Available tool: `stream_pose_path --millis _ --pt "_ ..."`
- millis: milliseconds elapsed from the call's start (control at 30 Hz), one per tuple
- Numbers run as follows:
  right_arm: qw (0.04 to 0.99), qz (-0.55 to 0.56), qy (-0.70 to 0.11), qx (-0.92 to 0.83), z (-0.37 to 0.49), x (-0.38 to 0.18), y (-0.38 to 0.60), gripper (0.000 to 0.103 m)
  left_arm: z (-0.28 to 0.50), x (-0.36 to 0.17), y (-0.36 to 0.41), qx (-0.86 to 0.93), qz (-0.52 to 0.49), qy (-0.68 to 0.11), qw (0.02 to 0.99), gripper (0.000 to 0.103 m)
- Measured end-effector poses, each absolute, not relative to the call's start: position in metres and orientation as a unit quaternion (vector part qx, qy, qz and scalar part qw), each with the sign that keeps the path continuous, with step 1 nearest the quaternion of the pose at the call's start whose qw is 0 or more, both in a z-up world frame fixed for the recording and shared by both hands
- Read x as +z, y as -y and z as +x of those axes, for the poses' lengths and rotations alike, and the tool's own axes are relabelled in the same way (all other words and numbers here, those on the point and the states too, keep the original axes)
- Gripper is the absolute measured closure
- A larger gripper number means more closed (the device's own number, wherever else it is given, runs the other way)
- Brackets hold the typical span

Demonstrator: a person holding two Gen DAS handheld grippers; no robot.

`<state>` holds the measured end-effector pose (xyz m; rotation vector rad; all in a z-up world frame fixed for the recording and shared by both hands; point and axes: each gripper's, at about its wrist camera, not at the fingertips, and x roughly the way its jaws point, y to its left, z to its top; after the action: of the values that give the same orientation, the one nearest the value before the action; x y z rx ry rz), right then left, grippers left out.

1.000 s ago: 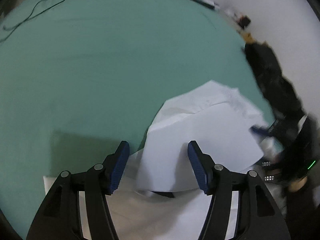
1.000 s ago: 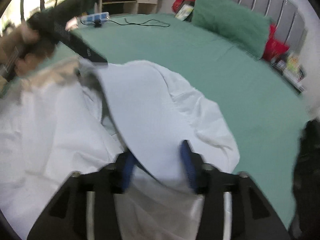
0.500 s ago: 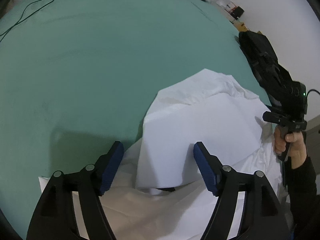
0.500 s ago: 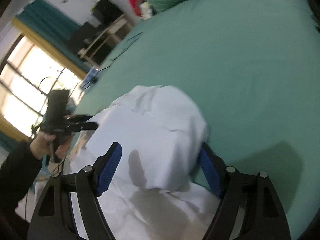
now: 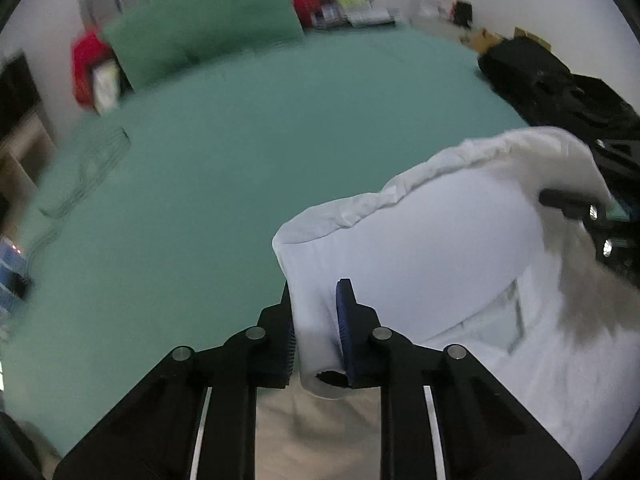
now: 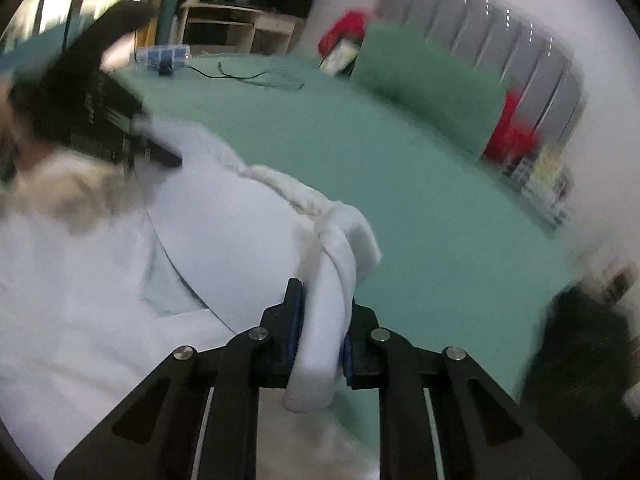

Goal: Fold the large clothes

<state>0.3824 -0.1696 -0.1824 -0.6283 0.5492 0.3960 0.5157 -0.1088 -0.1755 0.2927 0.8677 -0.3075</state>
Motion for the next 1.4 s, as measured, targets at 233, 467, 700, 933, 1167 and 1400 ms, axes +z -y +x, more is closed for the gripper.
stream_pose_path --millis 233,467,700,933,1167,1400 --pt "0.880 -0.397 -0.201 0.168 0.354 -0.216 0.153 0.085 0.480 -0.194 0.129 -0.125 0.242 -0.381 0.884 0.083" --pt "0.842 -0.455 -0.204 0.207 0.303 -0.217 0.177 0.077 0.441 -0.178 0.109 -0.154 0.185 -0.401 0.884 0.080" --pt "0.836 -0.424 -0.271 0.219 0.266 -0.224 0.206 0.061 0.383 -0.179 0.092 -0.179 0.168 -0.422 0.873 0.080" --pt "0.848 -0.320 -0.356 0.227 0.244 -0.206 0.237 0.047 0.330 -0.190 0.053 -0.187 0.110 -0.470 0.855 0.076" --pt "0.914 -0.165 -0.295 0.226 0.246 -0.156 0.240 0.037 0.320 -0.146 0.021 -0.165 0.027 -0.420 0.892 0.076" --pt "0.928 0.101 -0.305 0.190 0.324 -0.141 0.250 0.030 0.385 -0.098 0.034 -0.157 -0.066 -0.372 0.913 0.064"
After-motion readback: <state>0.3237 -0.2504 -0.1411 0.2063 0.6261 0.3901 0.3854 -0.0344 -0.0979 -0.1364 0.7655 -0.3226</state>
